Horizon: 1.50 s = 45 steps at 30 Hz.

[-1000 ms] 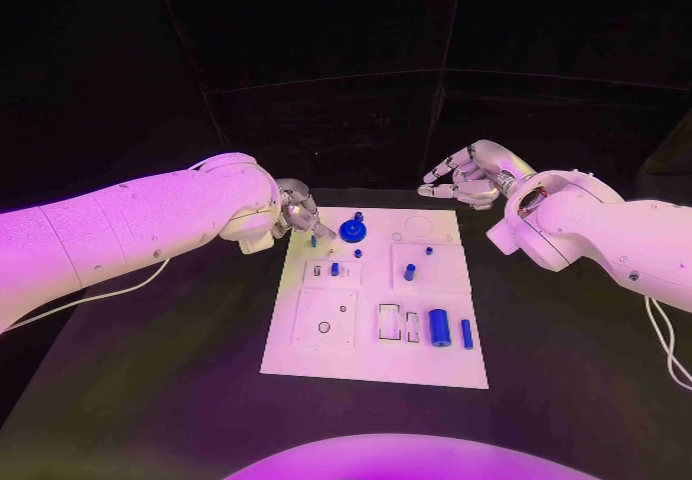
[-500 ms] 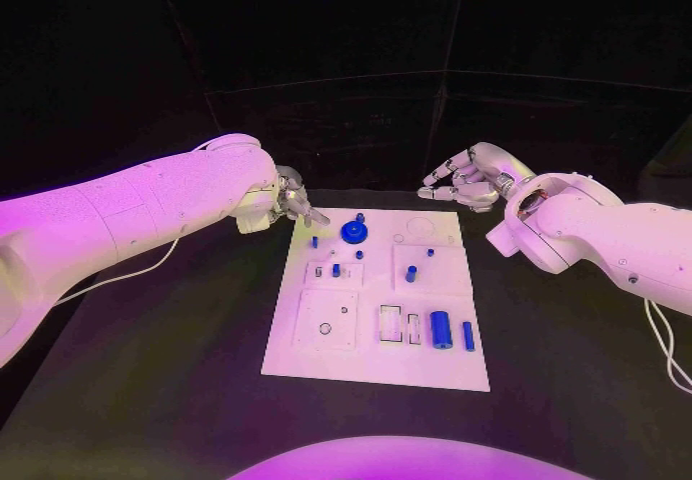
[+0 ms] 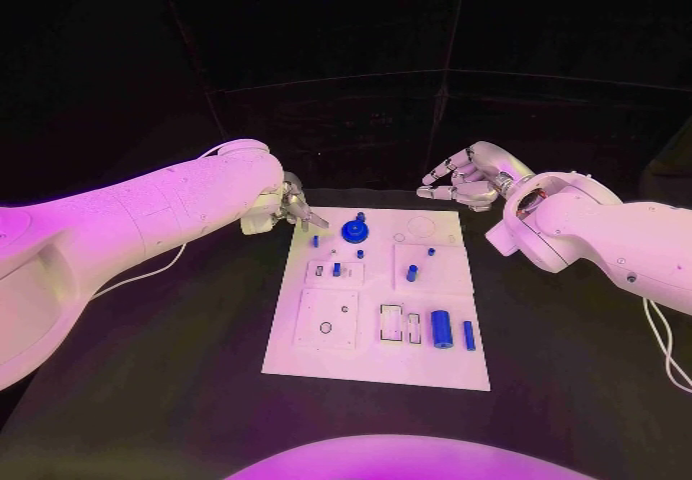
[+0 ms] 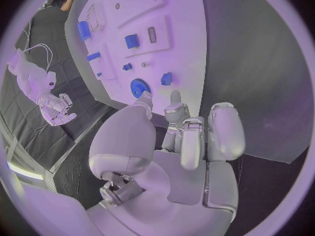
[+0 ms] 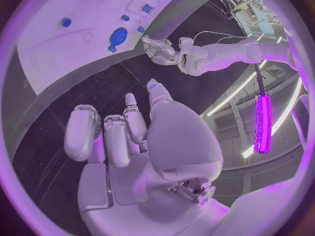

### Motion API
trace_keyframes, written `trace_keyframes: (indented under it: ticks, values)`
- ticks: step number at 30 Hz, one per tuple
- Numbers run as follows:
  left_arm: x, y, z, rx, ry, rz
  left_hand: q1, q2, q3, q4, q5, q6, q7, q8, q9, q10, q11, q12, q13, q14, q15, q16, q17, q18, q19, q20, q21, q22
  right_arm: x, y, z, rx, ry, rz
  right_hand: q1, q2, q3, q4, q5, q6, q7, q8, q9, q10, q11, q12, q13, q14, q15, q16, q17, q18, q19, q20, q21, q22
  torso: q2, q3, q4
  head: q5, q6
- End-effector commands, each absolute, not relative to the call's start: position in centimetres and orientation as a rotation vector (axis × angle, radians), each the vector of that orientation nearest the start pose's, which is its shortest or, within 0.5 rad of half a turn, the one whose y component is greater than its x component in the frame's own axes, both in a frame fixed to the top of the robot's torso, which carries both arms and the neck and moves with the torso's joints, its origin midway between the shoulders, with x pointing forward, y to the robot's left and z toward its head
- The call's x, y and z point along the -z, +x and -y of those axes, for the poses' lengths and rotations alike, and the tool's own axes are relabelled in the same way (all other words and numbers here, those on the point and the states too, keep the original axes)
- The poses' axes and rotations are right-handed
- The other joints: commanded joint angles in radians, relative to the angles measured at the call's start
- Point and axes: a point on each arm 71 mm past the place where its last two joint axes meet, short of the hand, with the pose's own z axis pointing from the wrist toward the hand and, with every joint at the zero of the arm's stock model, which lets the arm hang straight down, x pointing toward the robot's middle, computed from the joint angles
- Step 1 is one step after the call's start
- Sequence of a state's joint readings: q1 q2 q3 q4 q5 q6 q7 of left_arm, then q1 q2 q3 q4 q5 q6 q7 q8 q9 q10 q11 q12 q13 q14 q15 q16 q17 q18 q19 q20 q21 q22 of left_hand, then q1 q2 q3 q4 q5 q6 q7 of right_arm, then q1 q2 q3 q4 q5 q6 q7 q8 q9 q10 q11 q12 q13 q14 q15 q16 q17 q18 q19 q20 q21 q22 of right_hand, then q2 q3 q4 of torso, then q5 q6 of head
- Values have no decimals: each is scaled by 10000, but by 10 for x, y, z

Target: Assemble the parts on the task board

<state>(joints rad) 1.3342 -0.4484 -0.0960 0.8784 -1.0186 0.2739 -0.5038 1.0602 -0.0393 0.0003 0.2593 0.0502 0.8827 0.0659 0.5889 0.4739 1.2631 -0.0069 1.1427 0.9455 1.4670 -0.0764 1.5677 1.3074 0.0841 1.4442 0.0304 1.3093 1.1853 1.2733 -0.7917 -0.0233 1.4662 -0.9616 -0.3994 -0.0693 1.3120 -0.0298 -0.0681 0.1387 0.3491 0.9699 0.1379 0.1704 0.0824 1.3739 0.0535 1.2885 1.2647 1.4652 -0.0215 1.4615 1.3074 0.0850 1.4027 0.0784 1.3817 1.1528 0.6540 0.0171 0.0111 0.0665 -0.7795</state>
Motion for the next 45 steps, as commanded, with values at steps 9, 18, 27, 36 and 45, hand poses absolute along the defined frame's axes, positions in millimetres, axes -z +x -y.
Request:
trace_keyframes:
  ticks: [9,18,27,36,45]
  values:
    - [213,589,-203,1986,-2583,-23668,61,39,-165,3,-30,105,-22,4,-29,82,-33,69,18,1038,19,31,2634,-69,46,25,51,49,145,514,195,-8911,3105,-16216,-72,80,-45,9,-19,-59,-25,52,-19,-58,-44,-88,-38,596,-56,-58,400,-44,-75,1,-71,-28,-9,4,4,-16,-23]
    - [220,588,-202,2024,-2577,-23804,303,115,-275,-32,-28,138,-33,13,-57,86,-44,82,25,1038,9,31,2634,-71,48,13,55,64,145,514,195,-8919,3109,-16178,-69,84,-46,10,-14,-64,-24,51,-21,-72,-43,-107,-58,595,-56,-62,394,-40,-84,1,-81,-50,-10,1,11,-20,-35]
    - [222,588,-200,2156,-2579,-23742,432,178,-321,-58,-26,152,-35,20,-71,85,-47,86,25,1038,6,31,2634,-73,49,9,56,71,144,514,194,-8923,3109,-16169,-69,84,-46,10,-14,-64,-24,51,-21,-72,-43,-107,-58,595,-56,-62,394,-40,-84,1,-81,-50,-17,7,20,-50,-33]
    - [222,589,-200,2288,-2706,-23616,730,378,-294,-162,-26,194,-48,50,-83,92,-55,96,28,1038,0,31,2634,-75,52,5,64,91,145,514,195,-8915,3112,-16180,-69,84,-46,10,-14,-64,-24,51,-21,-72,-43,-107,-58,595,-56,-62,394,-40,-84,1,-81,-50,-14,13,18,-48,-36]
    - [222,588,-197,2690,-2707,-23669,1705,854,164,-735,-26,180,-62,66,-102,72,-82,73,1,1038,-20,31,2634,-74,45,-8,52,89,145,514,194,-8928,3099,-16203,-69,84,-46,10,-14,-64,-24,51,-21,-72,-43,-107,-58,595,-56,-62,394,-40,-84,1,-81,-50,-14,8,20,-51,-55]
